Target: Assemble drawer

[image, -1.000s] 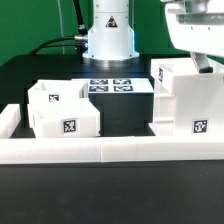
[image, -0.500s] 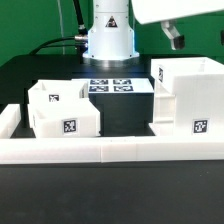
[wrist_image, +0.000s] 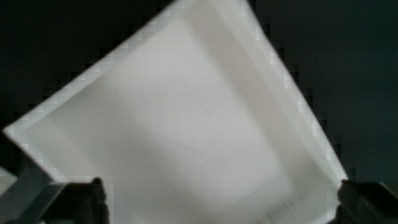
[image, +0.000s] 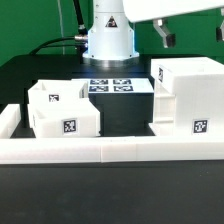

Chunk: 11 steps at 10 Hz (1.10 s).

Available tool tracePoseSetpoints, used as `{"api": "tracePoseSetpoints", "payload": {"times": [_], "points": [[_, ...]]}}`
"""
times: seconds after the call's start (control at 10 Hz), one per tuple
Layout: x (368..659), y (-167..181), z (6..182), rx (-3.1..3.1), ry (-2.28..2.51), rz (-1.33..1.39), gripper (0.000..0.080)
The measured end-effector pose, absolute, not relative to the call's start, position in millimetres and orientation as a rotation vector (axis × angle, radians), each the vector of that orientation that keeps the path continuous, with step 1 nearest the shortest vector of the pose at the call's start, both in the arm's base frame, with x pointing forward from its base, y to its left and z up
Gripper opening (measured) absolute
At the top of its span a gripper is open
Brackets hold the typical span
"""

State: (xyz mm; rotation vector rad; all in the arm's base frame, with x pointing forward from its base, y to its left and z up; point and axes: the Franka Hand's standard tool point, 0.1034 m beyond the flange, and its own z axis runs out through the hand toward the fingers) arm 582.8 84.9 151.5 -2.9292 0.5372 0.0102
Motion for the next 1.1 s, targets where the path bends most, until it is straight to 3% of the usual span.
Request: {"api": "tracePoseSetpoints", "payload": {"times": [0.3,0.7,1.1], "points": [[581.1,62.2,150.5,-3.01,-0.126,-0.038,0.0649],[581.6,56.2,150.0,-3.002,-0.264,-0.049,0.0649],[560.2,2.0,143.1,-3.0,-0.429,-0.032,0.0649]]}}
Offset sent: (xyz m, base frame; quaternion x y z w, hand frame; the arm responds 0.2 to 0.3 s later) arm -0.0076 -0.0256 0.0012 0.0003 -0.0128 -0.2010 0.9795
